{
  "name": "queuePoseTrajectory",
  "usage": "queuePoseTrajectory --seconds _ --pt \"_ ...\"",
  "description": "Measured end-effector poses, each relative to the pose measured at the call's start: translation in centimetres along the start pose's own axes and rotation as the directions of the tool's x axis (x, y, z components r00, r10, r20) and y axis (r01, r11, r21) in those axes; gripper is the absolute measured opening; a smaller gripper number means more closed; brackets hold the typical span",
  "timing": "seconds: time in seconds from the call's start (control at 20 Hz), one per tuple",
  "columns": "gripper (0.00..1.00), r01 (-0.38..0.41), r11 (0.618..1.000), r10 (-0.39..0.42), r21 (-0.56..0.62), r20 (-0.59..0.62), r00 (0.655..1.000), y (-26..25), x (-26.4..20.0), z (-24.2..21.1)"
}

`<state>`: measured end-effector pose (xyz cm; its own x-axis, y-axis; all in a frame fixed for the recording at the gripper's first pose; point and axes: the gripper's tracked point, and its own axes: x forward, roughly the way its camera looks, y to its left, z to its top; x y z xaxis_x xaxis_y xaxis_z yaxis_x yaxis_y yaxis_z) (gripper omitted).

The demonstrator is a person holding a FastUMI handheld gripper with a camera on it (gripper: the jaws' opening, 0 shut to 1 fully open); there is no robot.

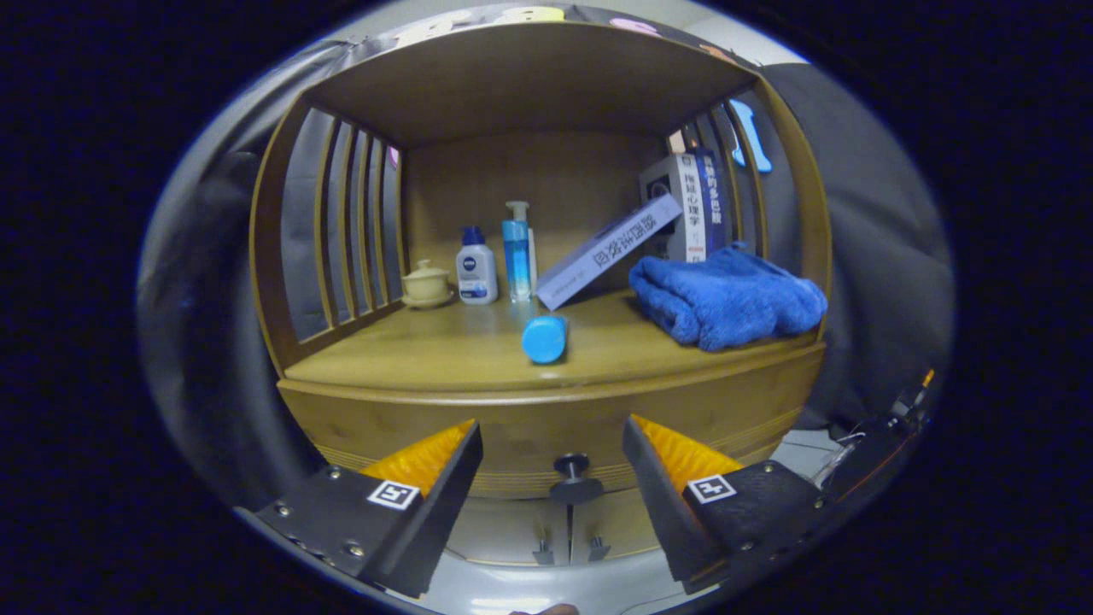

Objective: Pull open the drawer, take out the items inside it, and place them on the countertop above the cabinet.

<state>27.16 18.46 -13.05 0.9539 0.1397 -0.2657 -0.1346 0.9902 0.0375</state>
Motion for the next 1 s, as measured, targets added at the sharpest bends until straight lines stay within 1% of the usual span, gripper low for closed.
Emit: queuePoseTrajectory --seconds 0.15,0.35,0.5,0.7,0.85,0.9,1.0 --pt "0.98 0.011 1.0 -0.01 -0.016 0.041 0.999 -0.6 -1.0 2.4" --pt "0.98 0.046 0.998 -0.042 -0.05 0.087 0.995 -3.0 -3.3 5.9" --pt "0.98 0.09 0.993 -0.081 -0.076 0.11 0.991 -5.3 -5.5 8.3" --pt "0.98 0.123 0.988 -0.106 -0.094 0.172 0.979 -7.2 -8.6 11.8" --pt "0.97 0.141 0.984 -0.117 -0.105 0.211 0.971 -8.7 -11.5 13.6" --pt "0.94 0.152 0.983 -0.126 -0.107 0.223 0.967 -9.4 -12.5 14.2" --pt "0.94 0.183 0.977 -0.153 -0.109 0.235 0.96 -11.1 -14.1 14.6"
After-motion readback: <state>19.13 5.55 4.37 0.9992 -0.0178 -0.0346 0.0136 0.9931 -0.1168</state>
